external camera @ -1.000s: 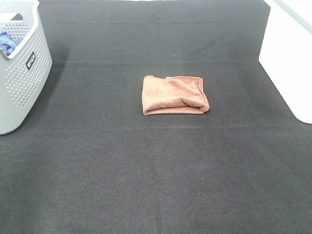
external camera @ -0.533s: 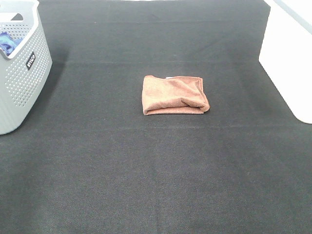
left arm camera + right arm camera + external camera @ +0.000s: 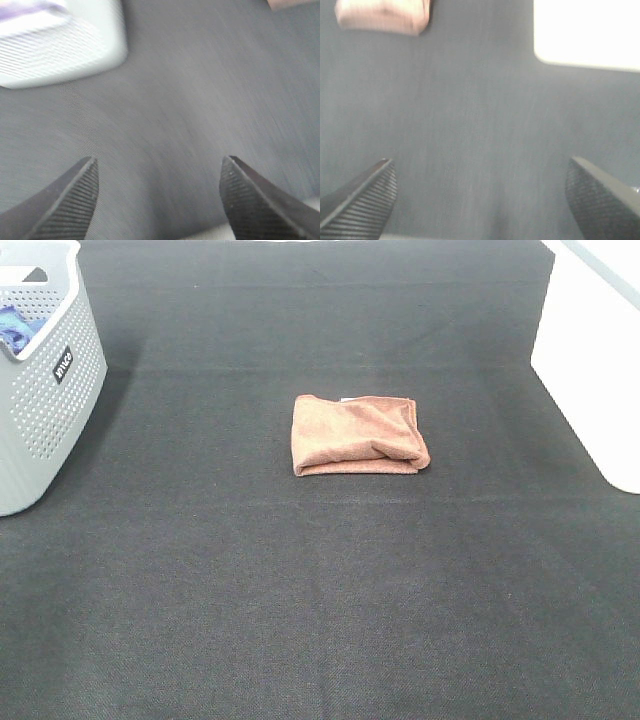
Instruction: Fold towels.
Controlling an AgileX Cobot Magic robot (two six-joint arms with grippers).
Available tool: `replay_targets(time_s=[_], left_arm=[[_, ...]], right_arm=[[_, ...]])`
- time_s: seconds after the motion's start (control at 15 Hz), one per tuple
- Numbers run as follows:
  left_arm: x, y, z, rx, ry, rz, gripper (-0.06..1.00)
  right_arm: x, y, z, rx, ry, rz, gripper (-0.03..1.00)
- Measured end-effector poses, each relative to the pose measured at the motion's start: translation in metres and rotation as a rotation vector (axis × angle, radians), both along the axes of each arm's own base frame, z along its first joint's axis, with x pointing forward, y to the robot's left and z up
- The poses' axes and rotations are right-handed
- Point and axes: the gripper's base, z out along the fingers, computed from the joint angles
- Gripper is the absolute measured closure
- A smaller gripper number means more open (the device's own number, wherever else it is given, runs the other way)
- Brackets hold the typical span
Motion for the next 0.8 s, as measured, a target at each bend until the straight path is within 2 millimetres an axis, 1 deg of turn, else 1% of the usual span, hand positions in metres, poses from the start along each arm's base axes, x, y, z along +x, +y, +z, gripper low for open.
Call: replay_targets(time_s=[0.13,0.27,0.53,0.8], left_arm=[[-0.016,0.003,0.002,-0.009,-0.106,0.066,0.28],[-0.027,0.003,0.002,-0.014,-0.172,0.076,0.28],[-0.027,0.003,0.001,-0.009,-0.178,0.119,0.28],[-0.027,0.003,0.001,-0.009,-0.178,0.119,0.28]], right_arm=[[-0.012,0.001,0.0,-0.003,-0.079,-0.001,0.11],[-0.017,0.001,0.0,-0.003,-0.11,-0.001,0.11],[-0.018,0.001,0.0,0.003,-0.114,0.003,0.11],[-0.018,0.002,0.0,0.004,-0.114,0.003,0.11]])
